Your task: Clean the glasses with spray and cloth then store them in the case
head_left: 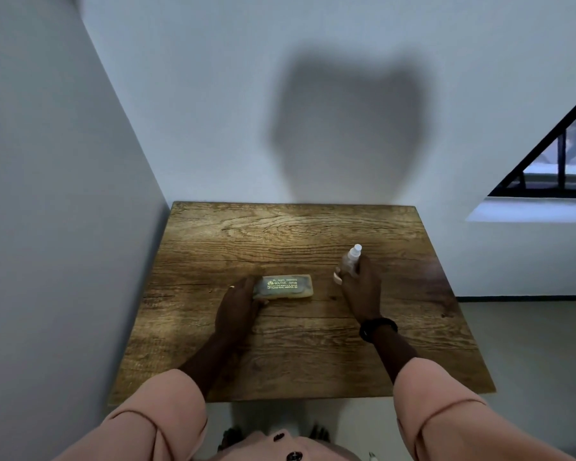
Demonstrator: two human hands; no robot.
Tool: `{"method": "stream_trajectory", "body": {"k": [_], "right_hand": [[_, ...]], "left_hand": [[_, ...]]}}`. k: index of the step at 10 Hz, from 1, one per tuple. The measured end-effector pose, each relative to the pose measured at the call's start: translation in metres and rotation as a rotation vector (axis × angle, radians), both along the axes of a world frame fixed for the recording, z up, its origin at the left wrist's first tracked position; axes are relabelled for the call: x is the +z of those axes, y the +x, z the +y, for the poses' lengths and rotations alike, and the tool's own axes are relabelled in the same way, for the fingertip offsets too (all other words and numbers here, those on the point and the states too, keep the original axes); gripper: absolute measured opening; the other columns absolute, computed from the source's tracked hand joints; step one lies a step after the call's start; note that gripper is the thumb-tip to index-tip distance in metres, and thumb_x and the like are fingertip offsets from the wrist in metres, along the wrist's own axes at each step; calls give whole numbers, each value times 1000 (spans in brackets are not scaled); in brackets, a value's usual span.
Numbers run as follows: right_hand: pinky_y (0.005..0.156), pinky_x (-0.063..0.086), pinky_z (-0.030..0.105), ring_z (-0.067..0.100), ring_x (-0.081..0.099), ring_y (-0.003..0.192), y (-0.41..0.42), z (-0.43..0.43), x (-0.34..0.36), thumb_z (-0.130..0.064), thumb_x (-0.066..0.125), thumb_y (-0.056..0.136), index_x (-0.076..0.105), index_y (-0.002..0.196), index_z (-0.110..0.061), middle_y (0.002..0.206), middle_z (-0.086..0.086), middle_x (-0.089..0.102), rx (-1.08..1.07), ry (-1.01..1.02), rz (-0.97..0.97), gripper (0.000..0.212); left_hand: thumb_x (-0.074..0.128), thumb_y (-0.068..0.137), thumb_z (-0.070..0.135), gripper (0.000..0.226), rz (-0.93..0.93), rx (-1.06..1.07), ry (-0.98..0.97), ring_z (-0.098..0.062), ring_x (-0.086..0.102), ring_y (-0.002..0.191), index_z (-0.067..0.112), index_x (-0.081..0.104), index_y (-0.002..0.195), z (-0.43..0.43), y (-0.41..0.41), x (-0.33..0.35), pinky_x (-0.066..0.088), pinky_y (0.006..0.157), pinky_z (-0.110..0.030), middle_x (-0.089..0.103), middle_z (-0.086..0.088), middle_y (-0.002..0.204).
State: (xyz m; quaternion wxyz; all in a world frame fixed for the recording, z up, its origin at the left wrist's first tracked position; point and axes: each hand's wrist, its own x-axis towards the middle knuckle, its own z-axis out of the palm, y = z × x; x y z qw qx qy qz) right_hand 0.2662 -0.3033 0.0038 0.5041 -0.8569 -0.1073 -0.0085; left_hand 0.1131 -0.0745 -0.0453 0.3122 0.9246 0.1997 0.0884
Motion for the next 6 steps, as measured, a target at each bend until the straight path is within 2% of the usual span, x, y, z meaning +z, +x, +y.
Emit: {"method": "stream_trajectory", "body": {"k": [2,4,5,6], "right_hand": [[75,52,35,22,66,91,-9,19,-8,-16,75,84,59,113,-9,102,8,71,78,-43,-13,34],[75,56,40,24,67,92,-13,25,-19,-20,76,85,56,113,-13,103,6,70,72,-108,-44,35],[82,54,35,26,66,102,-15,25,-12,-21,78,84,54,123,-11,114,9,68,102,-138,-33,47],[98,47,35,21,52,124,-19,20,-18,-34,80,80,34,147,-9,140,9,50,121,-127,-153,85]], "left_hand": [[74,89,28,66,27,-29,22,-30,58,124,18,48,149,1,3,1,51,98,-39,57,-10,145],[72,90,32,65,26,-23,10,-30,59,122,16,49,149,2,4,-4,50,96,-38,58,-11,143],[70,92,37,69,10,-19,24,-31,60,122,19,43,153,-1,1,2,52,94,-39,57,-11,143],[60,96,48,71,-59,18,46,-30,61,121,22,34,157,1,4,6,56,91,-41,55,-11,146]]}}
